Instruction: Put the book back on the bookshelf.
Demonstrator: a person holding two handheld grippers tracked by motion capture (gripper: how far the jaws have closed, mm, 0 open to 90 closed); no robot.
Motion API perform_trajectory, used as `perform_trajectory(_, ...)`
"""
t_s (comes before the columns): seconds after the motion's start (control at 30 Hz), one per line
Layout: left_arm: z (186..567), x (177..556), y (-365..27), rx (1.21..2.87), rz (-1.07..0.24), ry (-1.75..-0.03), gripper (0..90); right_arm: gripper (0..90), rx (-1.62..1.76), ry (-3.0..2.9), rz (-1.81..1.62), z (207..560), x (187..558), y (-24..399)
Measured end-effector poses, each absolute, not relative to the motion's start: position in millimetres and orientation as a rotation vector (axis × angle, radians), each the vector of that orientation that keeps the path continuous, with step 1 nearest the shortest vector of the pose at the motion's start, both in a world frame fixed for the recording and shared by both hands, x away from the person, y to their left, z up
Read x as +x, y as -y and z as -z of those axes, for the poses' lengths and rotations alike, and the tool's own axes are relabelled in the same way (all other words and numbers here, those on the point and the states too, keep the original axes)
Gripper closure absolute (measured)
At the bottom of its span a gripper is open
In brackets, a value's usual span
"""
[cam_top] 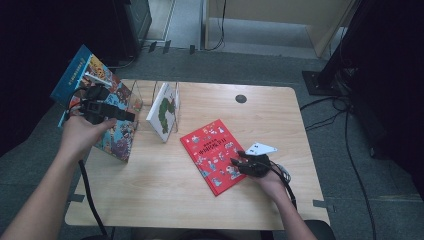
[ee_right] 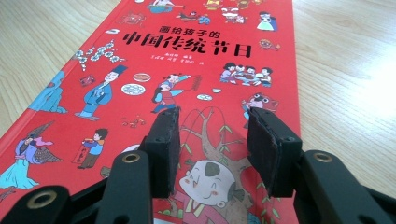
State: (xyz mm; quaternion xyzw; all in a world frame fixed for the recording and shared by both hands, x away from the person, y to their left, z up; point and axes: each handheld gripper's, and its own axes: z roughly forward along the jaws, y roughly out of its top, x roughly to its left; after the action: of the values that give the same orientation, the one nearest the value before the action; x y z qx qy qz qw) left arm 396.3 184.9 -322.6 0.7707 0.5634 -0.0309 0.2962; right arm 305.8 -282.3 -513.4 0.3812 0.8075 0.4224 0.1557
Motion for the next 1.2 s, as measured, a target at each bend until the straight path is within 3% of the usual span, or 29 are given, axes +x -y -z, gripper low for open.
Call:
perform_trajectory(0.5,372.9,387.7,-164.9,2.024,0.171,-1.466,50.4,58.9,1.100,-2.287,-1.212,512.3,304.5,289.9)
perform_trajectory(1.2,429.2,384.2,-128.3,2.040,0.297,-1.432,53.4,64.4,1.125,-2.263,-1.193,512.8,298.7,302.0)
